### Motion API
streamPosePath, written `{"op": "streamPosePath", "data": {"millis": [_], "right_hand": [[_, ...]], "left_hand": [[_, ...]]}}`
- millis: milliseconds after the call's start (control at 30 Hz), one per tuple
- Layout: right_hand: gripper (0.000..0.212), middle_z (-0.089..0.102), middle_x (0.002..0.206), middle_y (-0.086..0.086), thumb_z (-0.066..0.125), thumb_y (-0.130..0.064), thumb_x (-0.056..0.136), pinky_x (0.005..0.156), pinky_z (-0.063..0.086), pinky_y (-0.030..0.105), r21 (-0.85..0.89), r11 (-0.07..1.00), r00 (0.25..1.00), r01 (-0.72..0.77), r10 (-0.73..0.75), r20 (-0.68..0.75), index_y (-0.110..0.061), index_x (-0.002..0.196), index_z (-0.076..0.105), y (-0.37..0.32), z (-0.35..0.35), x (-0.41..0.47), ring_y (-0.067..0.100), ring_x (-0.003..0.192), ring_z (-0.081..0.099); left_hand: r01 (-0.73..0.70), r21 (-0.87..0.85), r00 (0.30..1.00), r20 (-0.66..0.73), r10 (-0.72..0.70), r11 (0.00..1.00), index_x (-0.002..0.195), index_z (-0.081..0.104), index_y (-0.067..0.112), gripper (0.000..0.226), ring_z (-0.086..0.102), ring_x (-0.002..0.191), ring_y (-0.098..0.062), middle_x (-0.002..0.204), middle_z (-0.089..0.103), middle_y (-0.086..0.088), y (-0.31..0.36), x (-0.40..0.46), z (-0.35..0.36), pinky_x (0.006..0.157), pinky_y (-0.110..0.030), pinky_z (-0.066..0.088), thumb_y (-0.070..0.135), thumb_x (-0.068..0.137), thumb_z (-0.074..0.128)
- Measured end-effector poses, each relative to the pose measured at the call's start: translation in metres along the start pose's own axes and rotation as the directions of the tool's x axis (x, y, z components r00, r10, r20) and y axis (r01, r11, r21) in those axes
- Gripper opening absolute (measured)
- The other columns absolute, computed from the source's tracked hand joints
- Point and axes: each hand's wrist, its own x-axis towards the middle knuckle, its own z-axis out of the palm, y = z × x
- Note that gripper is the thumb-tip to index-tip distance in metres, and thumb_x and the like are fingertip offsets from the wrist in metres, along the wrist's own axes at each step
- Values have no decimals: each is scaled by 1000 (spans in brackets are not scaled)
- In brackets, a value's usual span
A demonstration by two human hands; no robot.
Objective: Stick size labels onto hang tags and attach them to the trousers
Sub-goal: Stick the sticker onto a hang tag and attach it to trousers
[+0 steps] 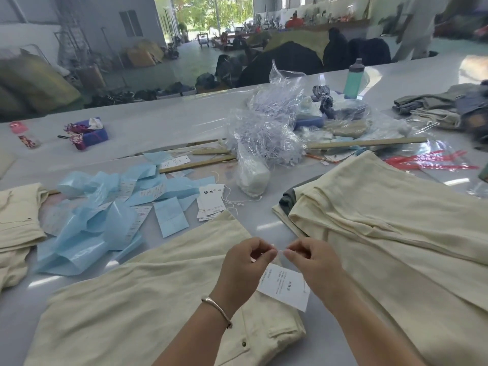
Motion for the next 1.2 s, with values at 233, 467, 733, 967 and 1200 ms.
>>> {"op": "streamPosePath", "data": {"millis": [233,467,733,967,1200], "right_hand": [[2,60,92,17,66,-1,86,62,43,35,-486,829,796,278,-482,-367,1,86,65,-6,-22,10,35,74,59],[8,54,84,5,67,0,84,58,44,32,-346,833,864,433,-493,-106,-3,78,64,15,6,-9,15,63,47],[10,47,78,-15,70,-8,84,64,39,19,-289,907,952,305,-280,125,-14,77,64,90,36,-62,-1,68,48],[7,55,83,-1,77,-7,75,56,48,28,-396,830,909,393,-415,32,-11,73,71,98,43,-77,14,69,55],[15,50,76,3,83,1,67,54,46,30,-383,855,875,351,-444,-190,-9,69,72,92,69,-77,20,66,52]], "left_hand": [[143,286,909,341,-240,948,76,72,25,4,56,65,5,67,64,18,-46,-35,12,67,-14,46,23,77,76],[-10,430,894,409,-185,903,93,67,22,23,49,81,-6,78,49,17,-59,-56,37,77,-24,44,30,73,75],[115,404,869,401,-288,908,78,56,24,14,51,76,-10,75,55,11,-62,-54,42,67,-23,38,27,83,69],[486,92,786,389,-481,869,68,62,20,22,46,49,2,55,55,12,-59,-41,35,48,-9,35,13,86,72],[662,-148,721,394,-570,735,88,71,10,18,59,57,-11,70,67,-6,-61,-45,22,56,-20,44,-3,87,59]]}}
